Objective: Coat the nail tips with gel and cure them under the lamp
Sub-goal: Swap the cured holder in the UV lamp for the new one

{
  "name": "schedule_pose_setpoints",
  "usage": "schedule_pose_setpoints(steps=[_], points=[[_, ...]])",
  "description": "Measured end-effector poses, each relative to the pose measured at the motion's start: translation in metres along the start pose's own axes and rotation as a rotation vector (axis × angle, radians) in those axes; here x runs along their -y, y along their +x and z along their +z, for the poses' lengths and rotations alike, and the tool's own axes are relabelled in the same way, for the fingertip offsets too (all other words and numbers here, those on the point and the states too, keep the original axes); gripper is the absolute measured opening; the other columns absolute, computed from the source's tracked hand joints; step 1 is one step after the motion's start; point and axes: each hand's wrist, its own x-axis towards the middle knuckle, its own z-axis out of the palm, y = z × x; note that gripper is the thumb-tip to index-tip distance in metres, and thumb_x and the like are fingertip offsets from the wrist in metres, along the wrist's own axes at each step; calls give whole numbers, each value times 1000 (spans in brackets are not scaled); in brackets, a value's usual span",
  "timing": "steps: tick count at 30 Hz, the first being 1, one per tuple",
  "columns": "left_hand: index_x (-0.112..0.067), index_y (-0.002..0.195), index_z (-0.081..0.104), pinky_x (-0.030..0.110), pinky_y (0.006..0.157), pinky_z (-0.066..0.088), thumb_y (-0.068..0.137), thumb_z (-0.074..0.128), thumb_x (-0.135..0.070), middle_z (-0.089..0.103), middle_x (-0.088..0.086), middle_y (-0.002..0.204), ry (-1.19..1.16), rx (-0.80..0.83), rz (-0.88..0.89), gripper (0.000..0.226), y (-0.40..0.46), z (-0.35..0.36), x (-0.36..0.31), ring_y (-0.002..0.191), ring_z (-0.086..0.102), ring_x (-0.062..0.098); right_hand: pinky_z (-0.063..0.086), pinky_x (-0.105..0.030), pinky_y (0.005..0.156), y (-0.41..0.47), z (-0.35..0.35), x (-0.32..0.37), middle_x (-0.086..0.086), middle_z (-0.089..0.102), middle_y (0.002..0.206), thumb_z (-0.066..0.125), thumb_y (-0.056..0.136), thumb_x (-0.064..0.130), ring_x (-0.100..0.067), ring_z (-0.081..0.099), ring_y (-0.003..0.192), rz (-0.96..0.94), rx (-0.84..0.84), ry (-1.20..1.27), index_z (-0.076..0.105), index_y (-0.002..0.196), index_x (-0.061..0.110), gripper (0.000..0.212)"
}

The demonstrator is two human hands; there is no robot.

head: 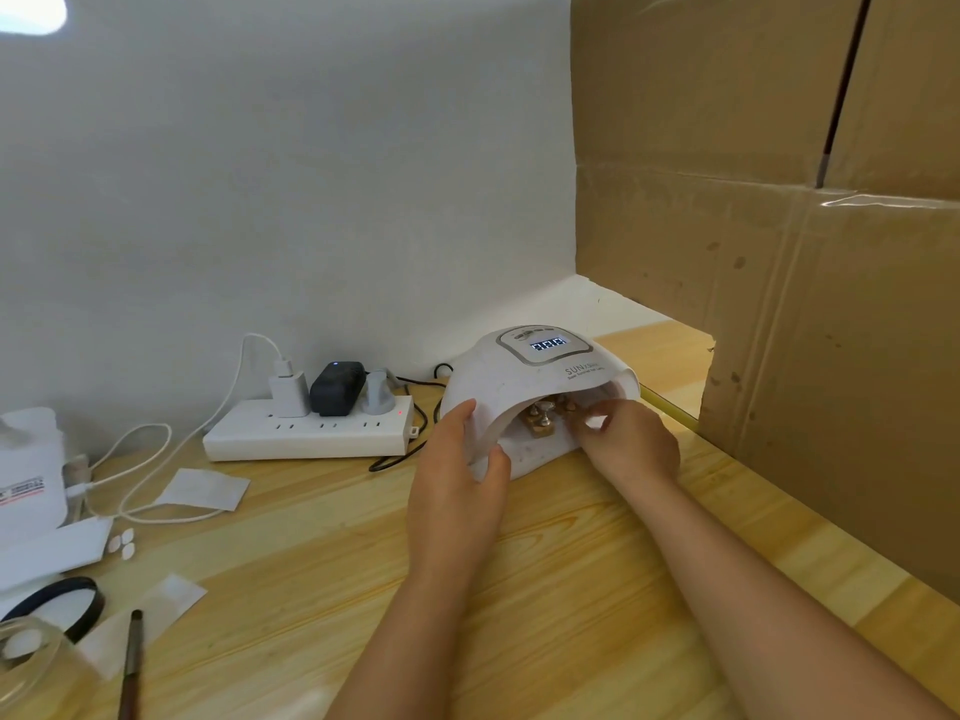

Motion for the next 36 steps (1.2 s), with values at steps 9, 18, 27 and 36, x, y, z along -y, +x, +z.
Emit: schedule_pose_setpoints(steps=[9,18,27,36], points=[[-26,132,41,19,84,30,88,55,-20,38,-19,115,13,-2,29,46,-1,2,-1,105,33,-5,27,-25,49,-28,-38,-26,-5,55,59,62,82,33,-23,50,60,-123,-78,52,68,68,9,28],[-26,133,40,21,86,30,88,53,-18,45,-6,132,-21,24,-1,47,-3,0,-1,111,38,2,33,-30,47,-59,-77,-58,0,51,56,72,74,19,-20,50,54,-176,-224,14,70,67,13,9],[-22,134,40,20,89,29,88,54,-14,44,-4,134,-36,33,2,49,-3,0,-2,119,40,9,24,-24,44,-60,-79,-67,4,43,52,73,74,21,-24,45,49,-67,-390,-106,49,50,15,34],[-24,133,39,22,86,30,87,54,-15,44,-8,131,-44,34,7,49,-2,0,-2,108,37,2,35,-26,56,-31,-47,-54,-4,69,84,59,86,39,-26,62,82,123,-292,-243,71,91,17,25]])
